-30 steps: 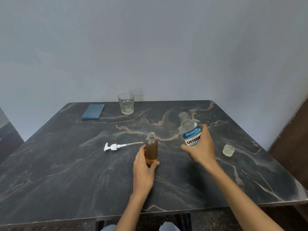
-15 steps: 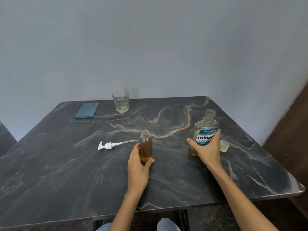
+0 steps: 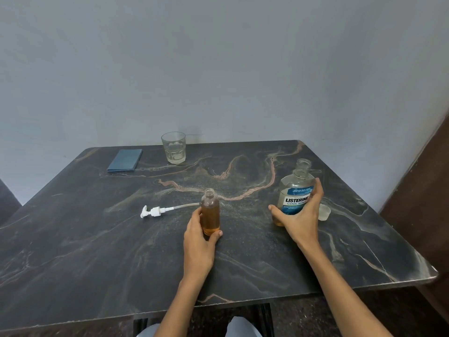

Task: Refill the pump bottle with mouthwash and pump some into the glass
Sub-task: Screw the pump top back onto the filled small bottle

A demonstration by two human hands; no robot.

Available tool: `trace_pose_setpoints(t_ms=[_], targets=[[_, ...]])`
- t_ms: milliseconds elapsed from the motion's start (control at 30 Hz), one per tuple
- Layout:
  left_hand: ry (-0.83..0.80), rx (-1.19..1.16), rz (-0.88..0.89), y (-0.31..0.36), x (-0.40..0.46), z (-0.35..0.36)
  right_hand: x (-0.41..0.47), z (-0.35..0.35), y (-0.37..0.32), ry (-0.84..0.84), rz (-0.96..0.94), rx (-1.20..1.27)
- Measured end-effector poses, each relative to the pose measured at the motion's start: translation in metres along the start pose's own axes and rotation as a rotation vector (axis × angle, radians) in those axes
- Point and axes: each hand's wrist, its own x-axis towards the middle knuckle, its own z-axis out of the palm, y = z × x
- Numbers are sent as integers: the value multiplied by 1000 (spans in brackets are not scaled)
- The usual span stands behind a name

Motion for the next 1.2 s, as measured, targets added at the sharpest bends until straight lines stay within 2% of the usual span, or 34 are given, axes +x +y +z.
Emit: trace_pose_setpoints(t_ms=[167, 300, 400, 500, 567, 633, 733, 867, 967, 1100, 1200], targets=[[2, -5, 9, -1, 0, 0, -1, 0, -1, 25, -32, -10], [5, -6, 12, -1, 0, 1, -5, -1, -4, 182, -119, -102], [8, 0, 14, 0, 0, 1, -10, -2, -10, 336, -237, -77], [9, 2, 11, -1, 0, 1, -14, -4, -19, 415, -399, -115], [10, 3, 9, -1, 0, 1, -16, -4, -24, 426, -605, -175], [15, 1, 9, -2, 0, 1, -21, 1, -33, 423, -761, -118], [31, 6, 2, -2, 0, 1, -27, 19, -52, 418, -810, 55], [66, -10, -11, -1, 0, 1, -20, 53, -86, 232, -760, 225], [86, -11, -25, 0, 0, 1, -6, 85, -100, 60, -585, 224], [91, 12, -18, 2, -2, 0, 11, 125, -87, -206, -249, 209], [95, 19, -9, 3, -3, 0, 13, 147, -58, -462, -182, 102]])
